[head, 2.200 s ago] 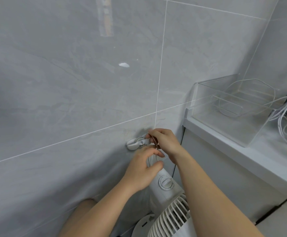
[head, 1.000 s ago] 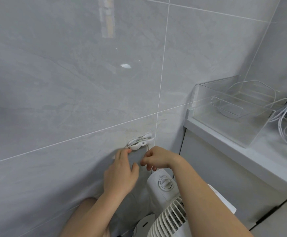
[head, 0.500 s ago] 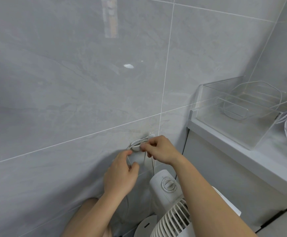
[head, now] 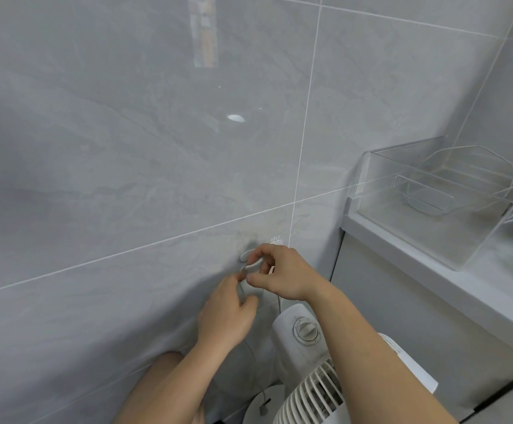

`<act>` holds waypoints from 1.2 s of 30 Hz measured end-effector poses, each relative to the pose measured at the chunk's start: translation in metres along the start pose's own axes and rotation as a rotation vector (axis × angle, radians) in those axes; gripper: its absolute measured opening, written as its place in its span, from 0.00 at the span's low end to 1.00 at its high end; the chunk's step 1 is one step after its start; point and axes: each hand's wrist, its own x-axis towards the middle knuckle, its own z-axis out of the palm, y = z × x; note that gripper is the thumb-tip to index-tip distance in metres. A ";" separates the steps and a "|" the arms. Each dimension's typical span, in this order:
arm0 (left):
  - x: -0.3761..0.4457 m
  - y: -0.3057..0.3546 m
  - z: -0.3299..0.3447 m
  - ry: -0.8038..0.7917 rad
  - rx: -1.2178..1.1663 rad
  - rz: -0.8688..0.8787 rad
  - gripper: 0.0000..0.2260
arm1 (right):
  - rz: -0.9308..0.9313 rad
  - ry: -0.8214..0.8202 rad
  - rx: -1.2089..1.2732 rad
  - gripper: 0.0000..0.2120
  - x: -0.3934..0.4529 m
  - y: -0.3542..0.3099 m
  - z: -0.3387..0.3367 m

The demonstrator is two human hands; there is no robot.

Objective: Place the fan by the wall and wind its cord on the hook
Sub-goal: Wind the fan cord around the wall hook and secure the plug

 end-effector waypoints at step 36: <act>0.022 0.003 0.024 -0.147 -0.291 0.137 0.09 | 0.540 -0.224 -0.239 0.25 0.003 0.033 -0.016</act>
